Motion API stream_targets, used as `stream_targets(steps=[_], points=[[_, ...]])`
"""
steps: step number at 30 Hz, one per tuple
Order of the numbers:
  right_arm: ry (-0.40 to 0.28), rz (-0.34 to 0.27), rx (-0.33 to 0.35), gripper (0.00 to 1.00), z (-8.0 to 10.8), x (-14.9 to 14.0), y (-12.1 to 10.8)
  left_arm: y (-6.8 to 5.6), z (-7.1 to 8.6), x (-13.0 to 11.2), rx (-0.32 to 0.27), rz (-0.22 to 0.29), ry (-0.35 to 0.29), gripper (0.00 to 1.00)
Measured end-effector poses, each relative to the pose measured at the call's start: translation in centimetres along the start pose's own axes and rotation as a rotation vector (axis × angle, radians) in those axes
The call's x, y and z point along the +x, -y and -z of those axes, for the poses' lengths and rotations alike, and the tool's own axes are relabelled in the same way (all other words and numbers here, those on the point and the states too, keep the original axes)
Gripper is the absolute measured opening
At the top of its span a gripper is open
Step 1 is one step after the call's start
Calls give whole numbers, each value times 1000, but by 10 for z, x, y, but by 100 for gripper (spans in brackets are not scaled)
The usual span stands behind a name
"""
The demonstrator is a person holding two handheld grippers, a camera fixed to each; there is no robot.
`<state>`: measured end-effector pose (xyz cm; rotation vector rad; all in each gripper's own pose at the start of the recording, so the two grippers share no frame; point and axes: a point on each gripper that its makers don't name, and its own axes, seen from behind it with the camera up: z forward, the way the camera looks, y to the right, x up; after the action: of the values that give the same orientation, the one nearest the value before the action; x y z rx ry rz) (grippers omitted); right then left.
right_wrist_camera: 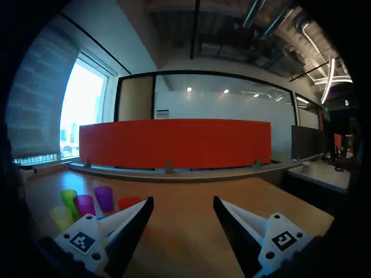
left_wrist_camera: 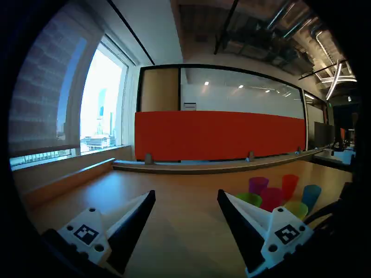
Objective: Pour water
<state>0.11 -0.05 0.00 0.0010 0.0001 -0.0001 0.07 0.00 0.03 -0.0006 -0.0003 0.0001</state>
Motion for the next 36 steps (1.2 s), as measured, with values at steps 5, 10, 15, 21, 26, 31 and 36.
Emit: stream_targets(steps=[5, 10, 15, 21, 26, 31, 36], points=[[-2, 5, 30, 99, 0, 27, 11, 0, -6, 20, -16, -8, 3, 100], [-1, 20, 68, 99, -1, 59, 20, -1, -13, 48, -40, -28, 11, 100], [5, 42, 89, 99, -4, 89, 27, -5, -20, 78, -68, -33, 26, 100], [-2, 63, 103, 99, -6, 127, 32, -13, -26, 116, -110, -18, 27, 100], [5, 53, 113, 99, -6, 152, 29, -19, -31, 132, -155, -14, 62, 100], [-2, 29, 134, 99, -7, 163, 29, -25, -35, 138, -196, -18, 68, 100], [-1, 29, 183, 99, -8, 164, 36, -31, -39, 139, -240, -8, 69, 100]])
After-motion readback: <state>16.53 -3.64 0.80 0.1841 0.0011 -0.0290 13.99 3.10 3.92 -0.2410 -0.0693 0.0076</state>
